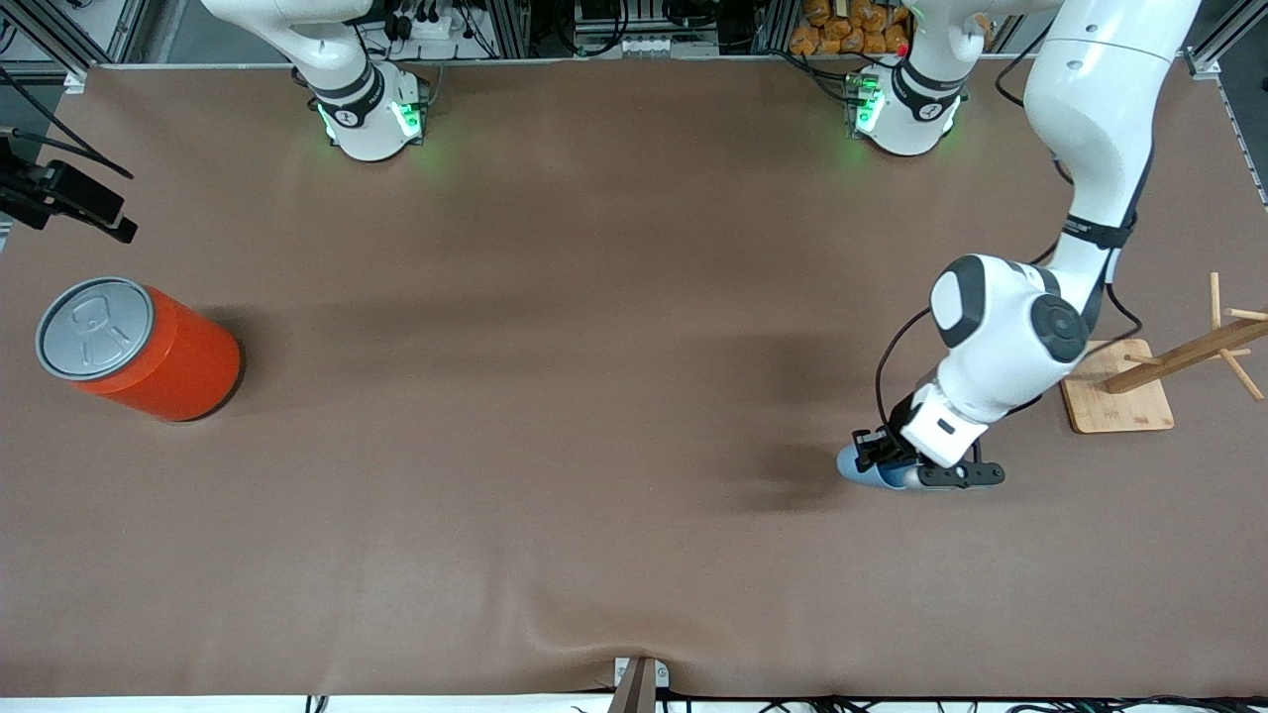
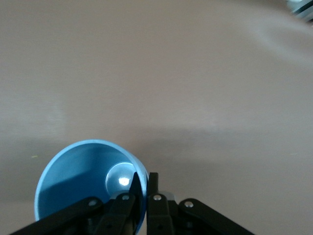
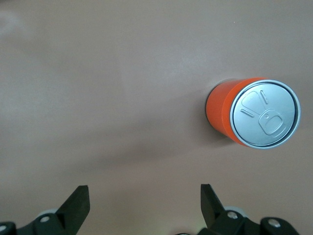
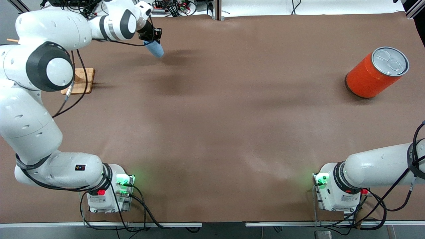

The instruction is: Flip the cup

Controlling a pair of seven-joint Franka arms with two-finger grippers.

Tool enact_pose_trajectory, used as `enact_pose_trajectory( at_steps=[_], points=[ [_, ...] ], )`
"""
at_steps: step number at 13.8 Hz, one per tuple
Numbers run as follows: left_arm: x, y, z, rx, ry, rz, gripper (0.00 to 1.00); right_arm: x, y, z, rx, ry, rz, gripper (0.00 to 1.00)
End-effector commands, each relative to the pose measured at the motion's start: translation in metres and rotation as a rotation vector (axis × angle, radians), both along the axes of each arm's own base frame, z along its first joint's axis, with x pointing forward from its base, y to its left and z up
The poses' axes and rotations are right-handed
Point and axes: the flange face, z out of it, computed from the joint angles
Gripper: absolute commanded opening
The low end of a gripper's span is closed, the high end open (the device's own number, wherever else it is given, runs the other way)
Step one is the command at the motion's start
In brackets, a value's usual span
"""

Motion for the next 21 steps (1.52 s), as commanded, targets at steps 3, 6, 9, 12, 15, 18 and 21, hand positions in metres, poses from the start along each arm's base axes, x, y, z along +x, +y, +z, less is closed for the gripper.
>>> enact_pose_trajectory(
  at_steps=[3,6,9,12,15,18,21],
  points=[
    [-0.022,-0.032,-0.007,0.212,0.032,-0.006,0.00,0.001,-0.001,0.005,0.000,0.003,-0.015,1.00],
    [-0.035,-0.031,-0.015,0.236,0.039,0.038,0.00,0.001,-0.001,0.005,0.000,0.004,-0.015,1.00],
    [-0.040,-0.043,-0.019,0.310,-0.029,0.122,0.00,0.001,-0.002,0.004,0.002,0.012,-0.016,1.00],
    [-0.039,-0.045,-0.032,0.288,-0.041,0.177,0.00,0.000,-0.001,0.004,0.002,0.010,-0.015,1.00],
    [-0.029,-0.012,-0.043,0.258,-0.050,0.213,0.00,0.000,-0.001,0.004,0.002,0.011,-0.016,1.00],
    [-0.025,0.007,-0.042,0.272,-0.065,0.206,0.00,0.001,-0.002,0.004,0.002,0.012,-0.018,1.00],
    [-0.027,0.024,-0.053,0.256,-0.098,0.194,0.00,0.000,-0.002,0.004,0.002,0.014,-0.018,1.00]
  ],
)
